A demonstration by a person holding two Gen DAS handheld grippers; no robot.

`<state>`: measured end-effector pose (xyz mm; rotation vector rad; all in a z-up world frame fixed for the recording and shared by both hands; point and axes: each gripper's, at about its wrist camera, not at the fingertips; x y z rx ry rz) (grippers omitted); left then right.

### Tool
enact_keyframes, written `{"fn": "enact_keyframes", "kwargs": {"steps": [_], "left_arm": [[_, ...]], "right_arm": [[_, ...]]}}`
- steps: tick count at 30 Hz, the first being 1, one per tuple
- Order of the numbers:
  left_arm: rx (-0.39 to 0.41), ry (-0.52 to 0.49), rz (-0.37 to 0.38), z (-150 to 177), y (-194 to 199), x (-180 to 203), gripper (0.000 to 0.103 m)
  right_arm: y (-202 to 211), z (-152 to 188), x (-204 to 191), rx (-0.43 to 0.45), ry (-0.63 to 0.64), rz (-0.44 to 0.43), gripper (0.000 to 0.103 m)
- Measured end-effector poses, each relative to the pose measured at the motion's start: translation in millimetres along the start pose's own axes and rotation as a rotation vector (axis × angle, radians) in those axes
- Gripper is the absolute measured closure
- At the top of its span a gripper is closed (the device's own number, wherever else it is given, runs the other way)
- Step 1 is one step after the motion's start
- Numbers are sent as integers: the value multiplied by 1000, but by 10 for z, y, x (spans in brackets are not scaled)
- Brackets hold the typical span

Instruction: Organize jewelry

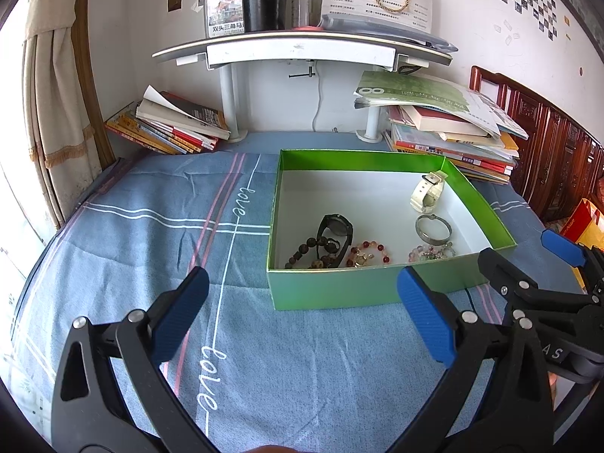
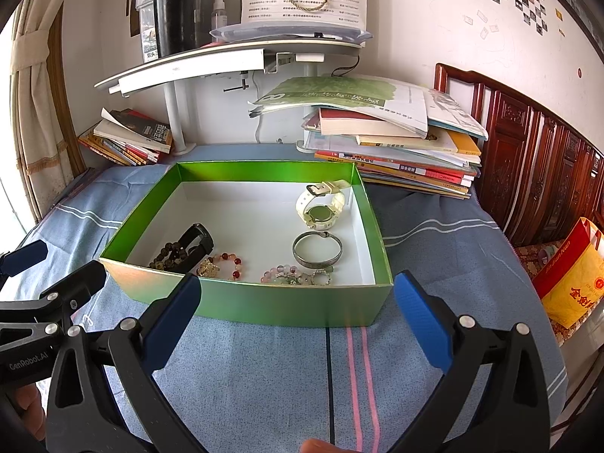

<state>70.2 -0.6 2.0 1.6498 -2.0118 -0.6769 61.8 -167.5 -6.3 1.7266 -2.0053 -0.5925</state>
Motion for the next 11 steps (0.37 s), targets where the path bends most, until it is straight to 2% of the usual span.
{"fn": "enact_keyframes", "kwargs": {"steps": [11], "left_arm": [[-8,1,-1,-1,-24,-16,4]], "right_arm": [[-51,13,-17,-13,2,-4,3]]}}
Point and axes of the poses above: each gripper's, at about its wrist camera, not at the fingertips, and y roughly against the way its jaws point, x to its right, z to its underside, and after that the axes turned 4 degrees about z, right-handed
